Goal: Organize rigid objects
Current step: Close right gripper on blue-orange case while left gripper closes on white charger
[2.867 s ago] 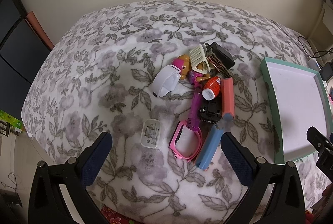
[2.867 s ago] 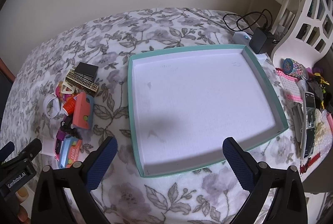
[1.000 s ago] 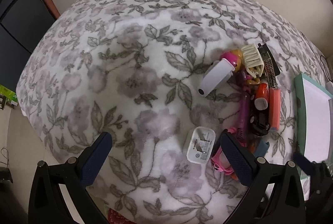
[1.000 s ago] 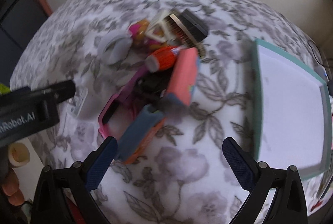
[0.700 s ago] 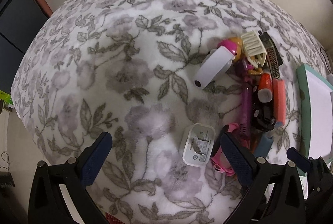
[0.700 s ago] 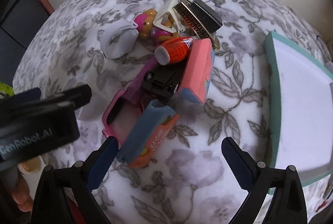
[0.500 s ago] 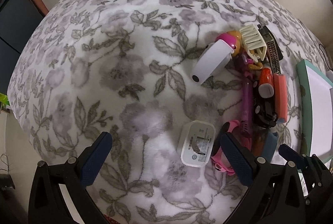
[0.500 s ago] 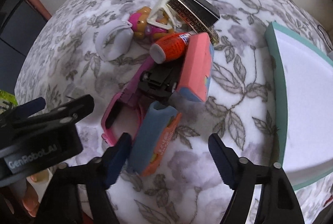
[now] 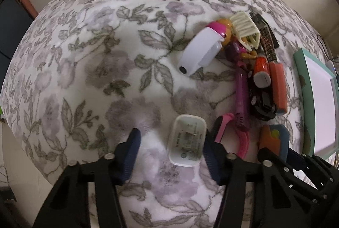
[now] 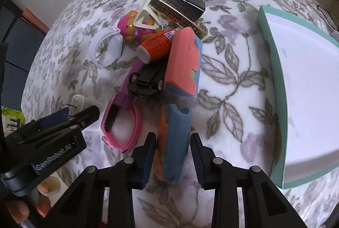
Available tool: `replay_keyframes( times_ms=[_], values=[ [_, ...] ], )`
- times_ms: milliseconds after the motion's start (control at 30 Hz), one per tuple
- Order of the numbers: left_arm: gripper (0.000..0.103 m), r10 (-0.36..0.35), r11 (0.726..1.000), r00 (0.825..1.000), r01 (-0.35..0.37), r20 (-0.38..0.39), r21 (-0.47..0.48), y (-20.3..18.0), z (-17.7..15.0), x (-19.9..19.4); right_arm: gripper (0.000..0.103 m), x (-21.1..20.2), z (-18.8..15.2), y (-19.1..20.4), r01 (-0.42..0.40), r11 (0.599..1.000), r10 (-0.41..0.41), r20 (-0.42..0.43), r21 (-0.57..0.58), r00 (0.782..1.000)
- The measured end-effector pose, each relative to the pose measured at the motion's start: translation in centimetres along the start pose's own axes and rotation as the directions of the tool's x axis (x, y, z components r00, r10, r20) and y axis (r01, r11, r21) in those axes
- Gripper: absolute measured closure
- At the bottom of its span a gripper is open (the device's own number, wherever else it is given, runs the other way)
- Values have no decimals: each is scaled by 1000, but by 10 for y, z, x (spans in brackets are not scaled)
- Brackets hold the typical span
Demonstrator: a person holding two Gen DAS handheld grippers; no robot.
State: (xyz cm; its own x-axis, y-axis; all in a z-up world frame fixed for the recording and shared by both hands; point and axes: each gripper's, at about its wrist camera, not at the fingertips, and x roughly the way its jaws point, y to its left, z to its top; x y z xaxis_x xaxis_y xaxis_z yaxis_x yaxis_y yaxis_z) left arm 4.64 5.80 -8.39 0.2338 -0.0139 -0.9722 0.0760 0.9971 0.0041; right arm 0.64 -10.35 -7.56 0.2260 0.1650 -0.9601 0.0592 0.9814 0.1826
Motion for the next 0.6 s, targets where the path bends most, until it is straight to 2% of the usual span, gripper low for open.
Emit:
replay_keyframes(
  times_ms=[200, 433, 600],
  values=[
    [65, -19, 1000, 1000, 19, -13, 22, -12, -1, 4, 73, 4, -9, 10, 51, 997, -53, -21, -63, 998],
    [67, 10, 999, 1000, -9, -23, 49, -25, 4, 18, 72, 10, -10, 25, 105, 987, -106, -5, -120, 994],
    [68, 19, 998, 1000, -19, -3, 60, -32, 8, 24, 72, 11, -13, 31, 124, 982, -124, 5, -142, 992]
  ],
)
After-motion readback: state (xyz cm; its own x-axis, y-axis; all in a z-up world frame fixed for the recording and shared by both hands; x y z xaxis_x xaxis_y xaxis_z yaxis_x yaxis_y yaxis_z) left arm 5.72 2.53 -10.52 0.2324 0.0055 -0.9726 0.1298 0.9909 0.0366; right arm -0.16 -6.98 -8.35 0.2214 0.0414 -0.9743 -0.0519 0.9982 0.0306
